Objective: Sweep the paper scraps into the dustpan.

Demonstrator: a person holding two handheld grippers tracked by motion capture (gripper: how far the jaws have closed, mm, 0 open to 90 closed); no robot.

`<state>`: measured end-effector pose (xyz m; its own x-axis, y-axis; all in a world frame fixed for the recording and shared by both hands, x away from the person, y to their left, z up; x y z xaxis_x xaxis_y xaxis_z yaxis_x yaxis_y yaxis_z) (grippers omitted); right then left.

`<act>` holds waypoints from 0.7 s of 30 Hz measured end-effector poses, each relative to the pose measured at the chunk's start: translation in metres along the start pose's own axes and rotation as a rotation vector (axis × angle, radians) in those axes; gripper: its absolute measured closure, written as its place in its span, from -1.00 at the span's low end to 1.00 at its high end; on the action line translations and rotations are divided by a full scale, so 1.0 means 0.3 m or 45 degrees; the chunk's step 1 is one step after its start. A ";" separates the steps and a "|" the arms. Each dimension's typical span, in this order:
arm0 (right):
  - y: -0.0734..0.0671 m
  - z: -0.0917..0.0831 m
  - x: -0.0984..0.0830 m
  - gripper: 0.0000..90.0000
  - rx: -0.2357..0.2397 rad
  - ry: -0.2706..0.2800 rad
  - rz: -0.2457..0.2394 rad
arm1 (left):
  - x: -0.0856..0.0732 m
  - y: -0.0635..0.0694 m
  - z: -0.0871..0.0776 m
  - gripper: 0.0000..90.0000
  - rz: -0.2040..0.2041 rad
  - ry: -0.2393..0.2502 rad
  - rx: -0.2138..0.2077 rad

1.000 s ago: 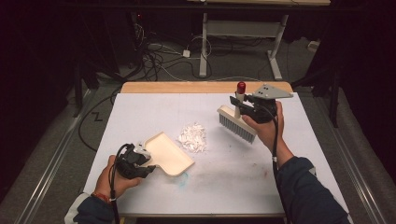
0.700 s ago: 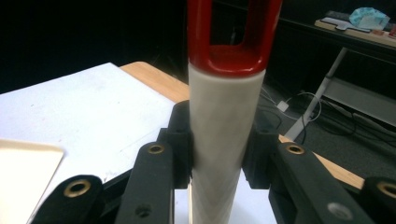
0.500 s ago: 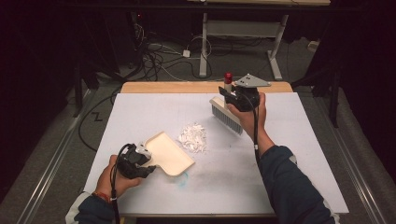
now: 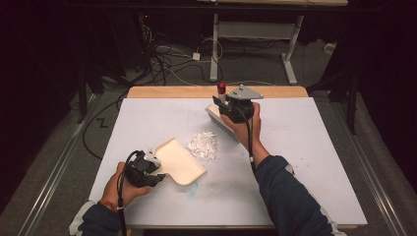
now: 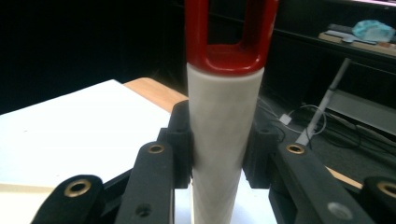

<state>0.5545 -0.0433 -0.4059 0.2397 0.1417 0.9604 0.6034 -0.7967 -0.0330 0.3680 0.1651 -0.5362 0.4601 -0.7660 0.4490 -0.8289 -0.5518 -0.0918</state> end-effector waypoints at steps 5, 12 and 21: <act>-0.078 0.002 -0.018 0.56 0.068 -0.026 -0.036 | -0.002 -0.002 0.002 0.42 0.004 0.001 0.002; -0.166 -0.001 -0.034 0.55 0.149 -0.026 -0.058 | -0.003 -0.001 0.008 0.42 -0.007 -0.005 -0.008; -0.265 -0.042 -0.061 0.53 0.226 0.019 -0.027 | 0.002 0.004 0.019 0.42 -0.002 -0.027 0.000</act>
Point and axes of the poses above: each handheld gripper's, and its own axes: z roughly forward along the jaws, x roughly out of its top, y roughly to its right, the point moved 10 cm from there along z, roughly forward along the jaws, and after that the axes turned 10 degrees about z, right-handed, at the moved point
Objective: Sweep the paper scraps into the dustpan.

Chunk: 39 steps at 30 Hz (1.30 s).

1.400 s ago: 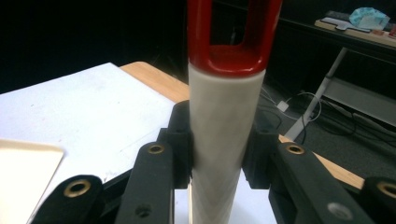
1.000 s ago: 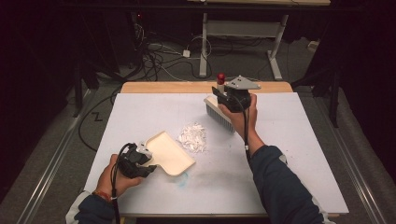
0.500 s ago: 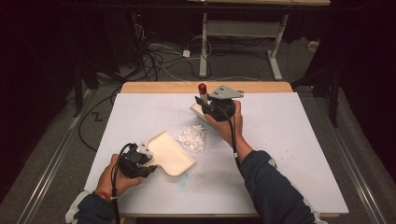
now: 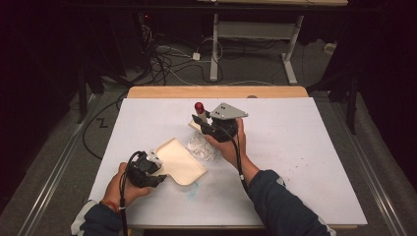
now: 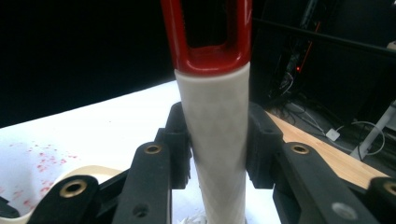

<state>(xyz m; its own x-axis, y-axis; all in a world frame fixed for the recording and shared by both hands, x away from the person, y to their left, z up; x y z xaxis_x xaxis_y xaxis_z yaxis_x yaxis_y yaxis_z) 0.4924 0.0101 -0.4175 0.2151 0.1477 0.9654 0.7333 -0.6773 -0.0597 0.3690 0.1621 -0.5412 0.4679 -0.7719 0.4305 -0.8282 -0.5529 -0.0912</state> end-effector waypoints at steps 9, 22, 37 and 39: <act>-0.083 -0.012 0.003 0.55 0.038 0.046 0.003 | 0.017 0.010 0.006 0.42 0.004 0.000 0.006; -0.203 -0.012 0.004 0.56 0.096 0.047 -0.037 | 0.036 0.020 0.013 0.41 -0.011 0.010 0.000; -0.196 -0.060 0.071 0.57 0.097 0.104 -0.015 | 0.031 0.021 0.021 0.41 -0.012 0.004 0.000; -0.182 -0.077 0.090 0.57 0.083 0.123 -0.017 | 0.030 0.020 0.020 0.41 -0.014 0.004 -0.001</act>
Point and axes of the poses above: each handheld gripper's, and its own axes: z roughly forward along the jaws, x roughly out of its top, y roughly to its right, the point moved 10 cm from there along z, roughly forward along the jaws, and after that the axes turned 10 degrees about z, right-handed, at the moved point
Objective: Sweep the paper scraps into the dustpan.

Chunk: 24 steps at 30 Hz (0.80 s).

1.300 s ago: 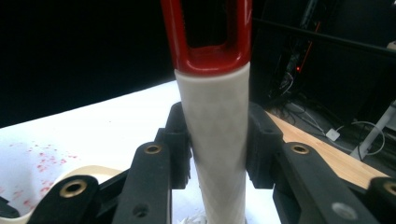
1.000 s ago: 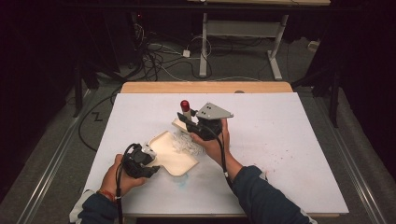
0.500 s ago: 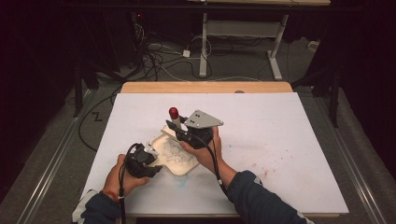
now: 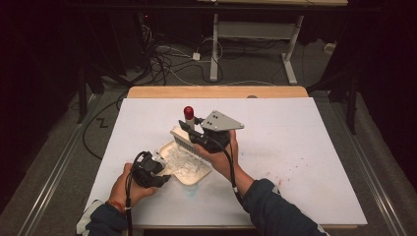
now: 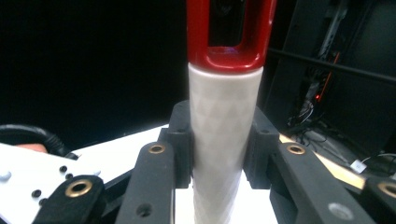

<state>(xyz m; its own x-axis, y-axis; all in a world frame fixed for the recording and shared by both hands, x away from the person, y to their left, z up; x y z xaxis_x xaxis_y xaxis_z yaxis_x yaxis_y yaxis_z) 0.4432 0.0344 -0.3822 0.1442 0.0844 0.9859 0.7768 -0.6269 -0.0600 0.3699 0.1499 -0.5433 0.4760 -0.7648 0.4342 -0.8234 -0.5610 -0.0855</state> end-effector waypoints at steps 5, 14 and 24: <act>0.048 -0.045 0.027 0.57 -0.023 0.031 0.014 | -0.003 -0.001 0.000 0.41 -0.003 0.002 0.004; 0.154 -0.095 0.004 0.57 -0.114 0.018 0.035 | -0.010 -0.002 0.000 0.41 -0.023 -0.001 -0.002; 0.199 -0.075 -0.082 0.57 -0.157 -0.064 0.034 | -0.020 -0.008 0.002 0.41 -0.031 -0.013 -0.008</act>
Point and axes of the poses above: each handheld gripper's, and its own axes: z roughly forward along the jaws, x roughly out of its top, y roughly to its right, the point moved 10 cm from there along z, roughly forward along the jaws, and after that the axes turned 10 degrees about z, right-handed, at the moved point
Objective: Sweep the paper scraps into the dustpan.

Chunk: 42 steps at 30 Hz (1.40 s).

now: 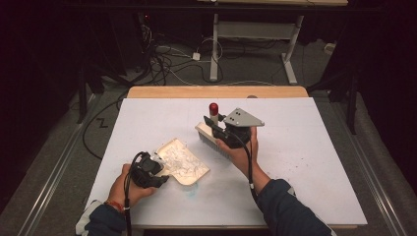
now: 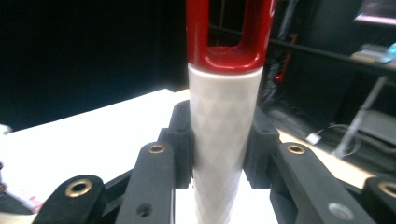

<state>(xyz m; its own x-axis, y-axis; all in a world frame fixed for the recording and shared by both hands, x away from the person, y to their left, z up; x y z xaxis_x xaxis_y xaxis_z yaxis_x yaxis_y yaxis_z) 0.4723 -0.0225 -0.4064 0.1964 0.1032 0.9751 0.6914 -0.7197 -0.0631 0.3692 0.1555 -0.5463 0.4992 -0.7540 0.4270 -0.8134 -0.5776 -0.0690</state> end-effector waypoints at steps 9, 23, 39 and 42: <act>-0.177 -0.019 -0.029 0.57 0.168 -0.029 -0.054 | -0.020 -0.018 -0.010 0.41 -0.015 -0.003 0.017; -0.246 -0.058 0.050 0.57 0.301 0.010 -0.055 | -0.025 -0.023 -0.008 0.41 -0.016 -0.005 0.008; -0.058 0.093 0.122 0.57 0.117 0.018 -0.062 | -0.027 -0.029 -0.002 0.41 -0.024 0.001 -0.011; -0.042 0.142 0.100 0.57 0.090 0.002 -0.086 | -0.027 -0.030 -0.001 0.41 -0.023 0.002 -0.013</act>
<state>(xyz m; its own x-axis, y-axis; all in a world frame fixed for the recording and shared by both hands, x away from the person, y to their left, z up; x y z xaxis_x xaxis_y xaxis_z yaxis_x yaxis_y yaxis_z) 0.4992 0.0191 -0.3853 0.1467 0.1490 0.9779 0.7505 -0.6608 -0.0119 0.3725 0.1670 -0.5487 0.5135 -0.7427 0.4298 -0.8071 -0.5882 -0.0521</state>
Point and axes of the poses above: each handheld gripper's, and its own axes: z roughly forward along the jaws, x roughly out of its top, y roughly to its right, the point moved 10 cm from there along z, roughly forward along the jaws, and after that the axes turned 10 degrees about z, right-handed, at the moved point
